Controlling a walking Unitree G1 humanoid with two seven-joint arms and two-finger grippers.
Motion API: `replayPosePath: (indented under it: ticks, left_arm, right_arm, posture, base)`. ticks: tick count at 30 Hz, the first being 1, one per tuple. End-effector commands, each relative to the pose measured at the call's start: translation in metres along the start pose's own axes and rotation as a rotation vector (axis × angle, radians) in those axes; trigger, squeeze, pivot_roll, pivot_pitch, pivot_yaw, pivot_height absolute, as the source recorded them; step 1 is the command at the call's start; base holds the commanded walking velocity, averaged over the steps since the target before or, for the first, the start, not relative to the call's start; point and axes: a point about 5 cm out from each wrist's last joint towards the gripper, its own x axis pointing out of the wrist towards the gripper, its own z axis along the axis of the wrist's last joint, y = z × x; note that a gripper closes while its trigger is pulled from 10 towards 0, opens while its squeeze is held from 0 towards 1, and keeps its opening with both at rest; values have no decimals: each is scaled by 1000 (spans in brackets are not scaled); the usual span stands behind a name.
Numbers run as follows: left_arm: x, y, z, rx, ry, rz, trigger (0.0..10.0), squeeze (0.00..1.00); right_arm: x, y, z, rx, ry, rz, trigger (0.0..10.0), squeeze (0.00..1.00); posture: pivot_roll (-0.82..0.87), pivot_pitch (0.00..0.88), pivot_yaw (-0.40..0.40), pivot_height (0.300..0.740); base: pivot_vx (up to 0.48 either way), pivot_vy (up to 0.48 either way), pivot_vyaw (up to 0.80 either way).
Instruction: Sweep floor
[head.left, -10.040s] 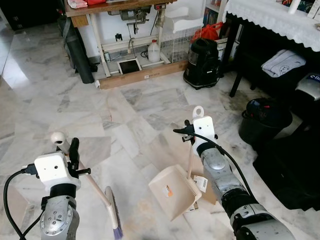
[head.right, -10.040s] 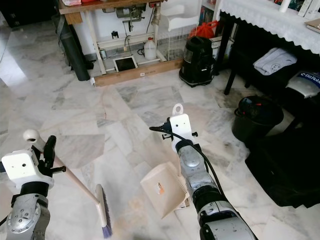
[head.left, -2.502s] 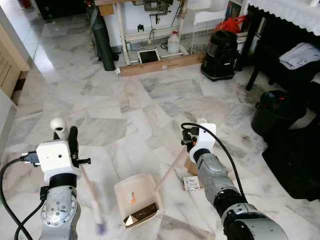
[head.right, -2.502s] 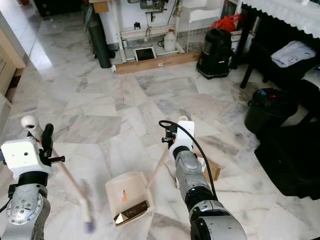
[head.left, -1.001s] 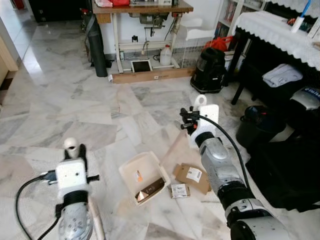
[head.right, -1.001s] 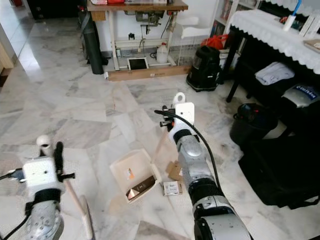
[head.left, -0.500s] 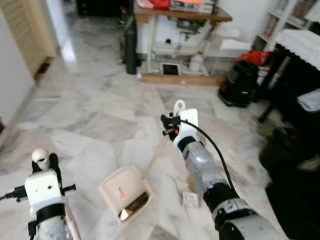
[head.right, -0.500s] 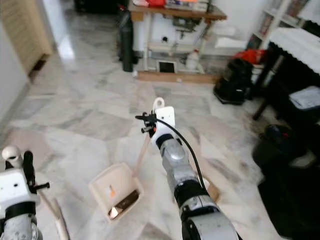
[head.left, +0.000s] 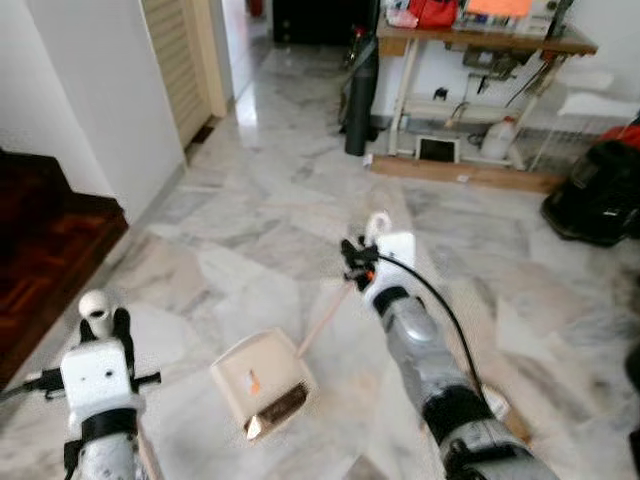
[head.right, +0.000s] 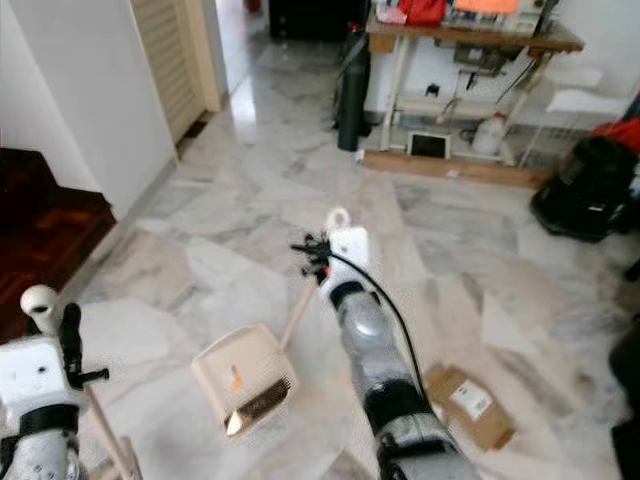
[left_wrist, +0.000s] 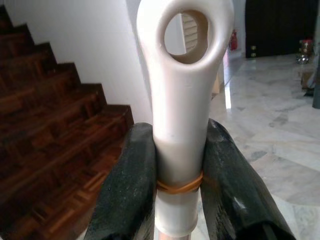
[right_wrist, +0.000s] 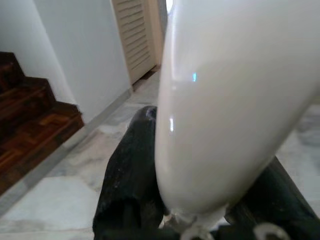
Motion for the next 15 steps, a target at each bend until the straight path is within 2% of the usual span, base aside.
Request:
replayPosePath:
  ticks: [1,8,15]
  left_arm:
    - [6,-4,7,15,-40,-30,10000,0]
    - [13,-14,9,9,-57,-77,10000,0]
    - [9,-15,12,2,-65,-75,10000,0]
  right_arm:
    - [1,-5,34,-91,-144,6,10000,0]
    - [-18,-18,39,-100,-161,-52,10000,0]
    - [-30,-17,37,-103,-141,-55,10000,0]
  posture:
    - [-115,0,31,740]
    - [-154,0,62,740]
    - [-148,0,52,740]
  base:
    - [0,0,0]
    - [0,0,0]
    - [0,0,0]
